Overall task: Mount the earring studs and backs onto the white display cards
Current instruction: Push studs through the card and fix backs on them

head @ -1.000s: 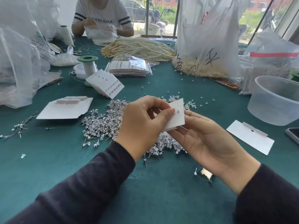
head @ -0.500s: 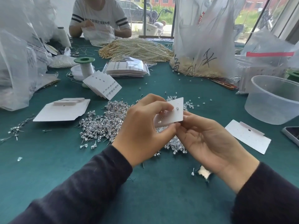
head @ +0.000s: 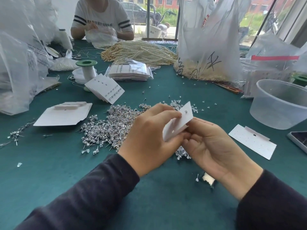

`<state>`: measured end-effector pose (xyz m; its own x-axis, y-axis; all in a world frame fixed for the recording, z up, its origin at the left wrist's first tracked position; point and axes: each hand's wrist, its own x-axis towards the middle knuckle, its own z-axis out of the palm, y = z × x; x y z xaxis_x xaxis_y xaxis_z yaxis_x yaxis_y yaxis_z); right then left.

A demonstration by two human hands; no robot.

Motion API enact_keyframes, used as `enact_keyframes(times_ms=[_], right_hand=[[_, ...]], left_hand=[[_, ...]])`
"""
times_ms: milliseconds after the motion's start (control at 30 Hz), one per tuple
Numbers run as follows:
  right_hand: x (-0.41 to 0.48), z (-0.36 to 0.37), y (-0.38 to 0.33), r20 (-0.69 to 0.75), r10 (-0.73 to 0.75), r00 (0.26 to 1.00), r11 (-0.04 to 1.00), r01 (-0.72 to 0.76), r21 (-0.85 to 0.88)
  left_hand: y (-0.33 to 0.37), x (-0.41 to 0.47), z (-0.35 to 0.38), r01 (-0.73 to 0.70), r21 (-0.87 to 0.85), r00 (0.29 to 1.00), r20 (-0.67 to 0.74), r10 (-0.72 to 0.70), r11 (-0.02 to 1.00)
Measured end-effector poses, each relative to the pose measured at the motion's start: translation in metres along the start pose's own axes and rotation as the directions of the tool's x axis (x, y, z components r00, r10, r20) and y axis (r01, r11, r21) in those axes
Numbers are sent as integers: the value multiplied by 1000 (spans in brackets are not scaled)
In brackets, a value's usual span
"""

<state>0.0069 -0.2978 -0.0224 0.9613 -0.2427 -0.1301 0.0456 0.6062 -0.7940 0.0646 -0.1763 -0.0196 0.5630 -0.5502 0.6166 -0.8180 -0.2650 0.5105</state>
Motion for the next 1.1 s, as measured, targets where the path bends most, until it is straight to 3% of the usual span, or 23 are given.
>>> enact_keyframes(times_ms=[100,200,267,300,333,367,400,433,467,667,867,967,1100], right_hand=[[0,-2,0,19,-60,998,993,62,-97],[-3,-1,-6,128,-175,976,946,203,-252],[-4,-3,-12,177,-282,943,827,332,-453],[-2,-7,-16,193,-365,911,651,398,-647],[0,-13,-19,224,-426,876,378,398,-836],[2,-18,-22,262,-422,868,96,330,-939],[4,-24,-23,272,-368,889,-113,248,-962],[5,-28,-23,244,-302,922,-227,179,-957],[6,-32,-21,212,-252,944,-259,145,-955],[11,-32,-14,194,-304,933,-192,139,-972],[13,-32,-15,195,-426,883,-56,190,-980],[15,-33,-17,154,-466,871,65,207,-976],[15,-32,-17,100,-383,918,272,216,-938]], left_hand=[[-1,1,-1,-44,40,997,-60,46,998],[-1,4,-7,12,-27,986,-164,-16,1000],[-4,4,-9,107,-57,969,-219,-117,993],[-6,5,-9,171,-78,954,-235,-185,982],[-7,5,-9,230,-124,937,-239,-253,965],[-9,6,-10,279,-192,917,-239,-321,941],[-9,7,-11,324,-270,890,-237,-389,906],[-10,7,-12,367,-345,861,-226,-455,864],[-11,8,-13,404,-401,834,-208,-511,823],[-14,10,-14,501,-523,772,-90,-629,690],[-20,7,-8,580,-579,727,50,-684,574],[-21,6,-5,618,-585,705,118,-699,525],[-21,4,-3,650,-570,696,182,-695,502]])
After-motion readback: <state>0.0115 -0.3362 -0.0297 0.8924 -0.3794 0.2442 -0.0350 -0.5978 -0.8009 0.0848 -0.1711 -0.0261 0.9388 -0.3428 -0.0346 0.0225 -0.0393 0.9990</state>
